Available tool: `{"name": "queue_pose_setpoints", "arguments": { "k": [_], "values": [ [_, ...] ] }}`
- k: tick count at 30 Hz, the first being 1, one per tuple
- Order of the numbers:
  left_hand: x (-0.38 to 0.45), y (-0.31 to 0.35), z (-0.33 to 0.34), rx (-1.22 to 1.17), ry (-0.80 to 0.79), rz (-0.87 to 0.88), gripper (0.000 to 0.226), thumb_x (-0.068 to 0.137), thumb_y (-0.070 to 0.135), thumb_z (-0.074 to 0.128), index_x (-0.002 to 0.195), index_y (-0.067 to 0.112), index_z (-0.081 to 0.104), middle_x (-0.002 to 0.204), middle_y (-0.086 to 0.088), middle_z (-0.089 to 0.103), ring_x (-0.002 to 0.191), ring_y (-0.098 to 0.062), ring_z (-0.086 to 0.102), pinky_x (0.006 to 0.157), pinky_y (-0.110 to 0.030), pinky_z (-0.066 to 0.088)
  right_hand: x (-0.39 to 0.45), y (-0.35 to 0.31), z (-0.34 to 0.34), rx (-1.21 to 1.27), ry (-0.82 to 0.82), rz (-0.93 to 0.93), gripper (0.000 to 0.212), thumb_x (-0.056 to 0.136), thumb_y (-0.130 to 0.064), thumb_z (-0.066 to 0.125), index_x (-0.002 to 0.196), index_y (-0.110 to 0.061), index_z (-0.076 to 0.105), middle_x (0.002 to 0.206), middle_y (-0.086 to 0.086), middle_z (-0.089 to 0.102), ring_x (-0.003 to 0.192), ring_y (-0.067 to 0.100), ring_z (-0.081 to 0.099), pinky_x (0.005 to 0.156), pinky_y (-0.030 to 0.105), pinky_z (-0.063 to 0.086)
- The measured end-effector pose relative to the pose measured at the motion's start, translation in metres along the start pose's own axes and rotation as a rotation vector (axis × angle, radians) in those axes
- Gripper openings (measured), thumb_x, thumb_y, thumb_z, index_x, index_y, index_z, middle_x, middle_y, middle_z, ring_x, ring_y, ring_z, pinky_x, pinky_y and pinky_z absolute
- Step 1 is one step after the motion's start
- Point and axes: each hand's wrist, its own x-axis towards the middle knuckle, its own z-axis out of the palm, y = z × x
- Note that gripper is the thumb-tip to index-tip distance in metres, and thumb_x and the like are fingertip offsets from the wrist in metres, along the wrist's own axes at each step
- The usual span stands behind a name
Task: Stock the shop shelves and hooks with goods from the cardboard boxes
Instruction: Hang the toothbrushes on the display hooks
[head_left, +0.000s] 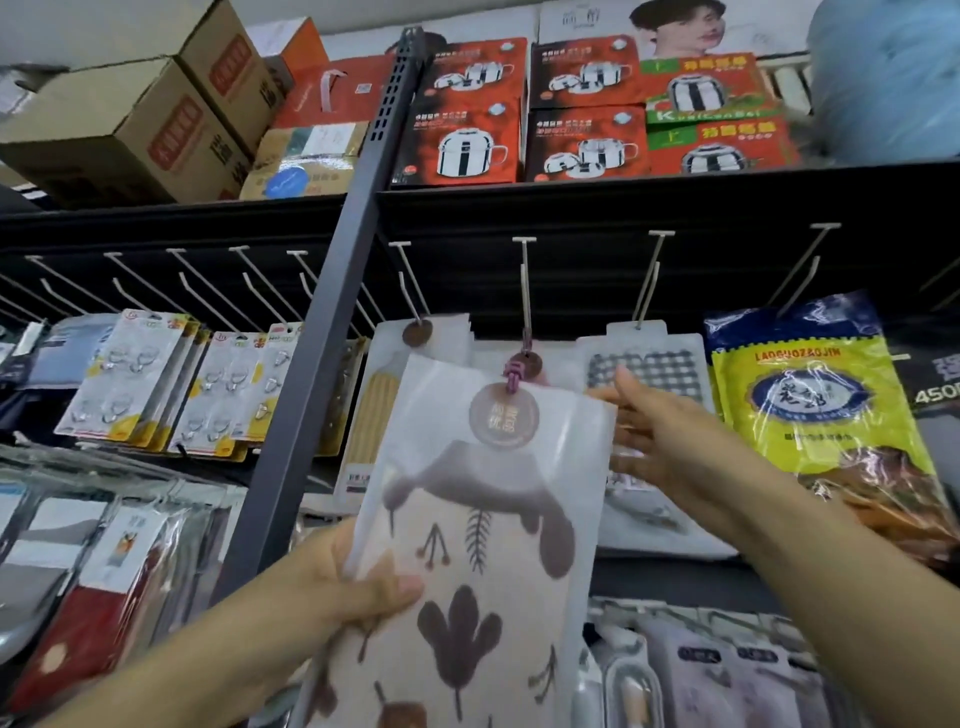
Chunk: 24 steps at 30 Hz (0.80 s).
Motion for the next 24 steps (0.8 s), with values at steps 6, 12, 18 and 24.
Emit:
{"name": "queue_pose_setpoints", "arguments": {
  "k": [6,12,18,24],
  "values": [
    [-0.009,-0.027,0.005,-0.040,-0.014,-0.053,0.069,0.056,0.020,0.089,0.117,0.011,0.057,0.103,-0.020,0.071,0.093,-0.034,0.070,0.071,-0.037,0.060,0.013,-0.025,0.026,-0.384,-0.165,-0.026,0.033,0.090,-0.043,0.060,0.086,-0.014,0.076,0.083,-0.004,0.073,0.071,0.011,0.063,0.067,0.021,0.049],
    [-0.006,-0.026,0.011,0.042,0.055,-0.056,0.039,0.077,0.009,0.066,0.114,0.010,0.058,0.098,-0.015,0.074,0.091,-0.031,0.071,0.081,-0.045,0.057,0.026,-0.032,0.037,-0.338,-0.188,-0.034,0.028,0.082,-0.030,0.073,0.092,-0.003,0.075,0.083,0.007,0.072,0.069,0.014,0.060,0.068,0.023,0.048],
    [-0.008,-0.023,0.012,0.041,0.042,-0.041,0.041,0.080,0.012,0.072,0.118,0.016,0.056,0.103,-0.014,0.073,0.096,-0.031,0.070,0.090,-0.047,0.052,0.028,-0.039,0.035,-0.248,-0.061,-0.291,0.013,0.090,-0.011,0.063,0.079,-0.012,0.070,0.074,0.000,0.068,0.063,0.006,0.059,0.061,0.015,0.048],
    [-0.001,-0.018,0.016,-0.040,0.051,0.021,0.038,0.084,-0.001,0.063,0.112,0.024,0.059,0.101,-0.018,0.072,0.095,-0.034,0.070,0.087,-0.046,0.054,0.033,-0.034,0.038,-0.344,-0.036,-0.391,0.010,0.089,-0.017,0.066,0.082,-0.013,0.073,0.080,0.001,0.072,0.067,0.006,0.063,0.059,0.011,0.048]
  ]
}}
